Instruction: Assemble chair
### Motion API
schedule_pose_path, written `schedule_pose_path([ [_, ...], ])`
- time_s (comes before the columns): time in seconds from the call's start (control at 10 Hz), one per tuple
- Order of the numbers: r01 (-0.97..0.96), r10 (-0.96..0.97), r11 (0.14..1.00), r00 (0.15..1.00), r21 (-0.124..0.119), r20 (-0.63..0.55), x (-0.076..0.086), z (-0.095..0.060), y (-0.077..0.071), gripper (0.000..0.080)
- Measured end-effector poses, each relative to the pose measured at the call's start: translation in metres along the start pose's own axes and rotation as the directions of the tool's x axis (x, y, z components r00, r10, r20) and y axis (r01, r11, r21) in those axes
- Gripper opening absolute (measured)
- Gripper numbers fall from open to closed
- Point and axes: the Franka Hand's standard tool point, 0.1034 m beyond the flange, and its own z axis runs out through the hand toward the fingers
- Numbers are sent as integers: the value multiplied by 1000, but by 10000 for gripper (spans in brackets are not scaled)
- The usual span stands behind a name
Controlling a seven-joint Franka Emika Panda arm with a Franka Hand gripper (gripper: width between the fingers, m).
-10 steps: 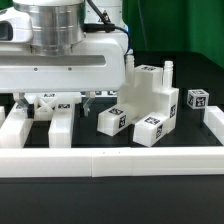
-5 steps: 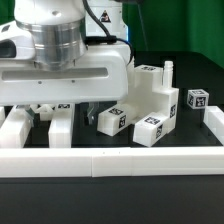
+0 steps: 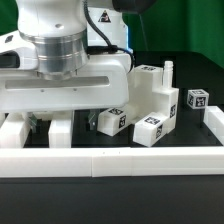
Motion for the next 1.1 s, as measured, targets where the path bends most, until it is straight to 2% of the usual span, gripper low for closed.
schedule_pose_path([
  [0.2,0,0,1000,1000,0,0,-1,1,0,649],
  [0.3,0,0,1000,1000,-3,-5,0,1,1,535],
  [0.4,0,0,1000,1000,-3,-6,0,1,1,535],
  [0.5,0,0,1000,1000,-3,-6,0,1,1,334],
  [0.6,0,0,1000,1000,-3,-6,0,1,1,334],
  [0.7,0,0,1000,1000,-3,-6,0,1,1,282],
  [0.9,0,0,1000,1000,-4,-9,1,-1,1,282],
  [1.1,-4,4,1000,1000,-3,-26,-1,-20,-1,282],
])
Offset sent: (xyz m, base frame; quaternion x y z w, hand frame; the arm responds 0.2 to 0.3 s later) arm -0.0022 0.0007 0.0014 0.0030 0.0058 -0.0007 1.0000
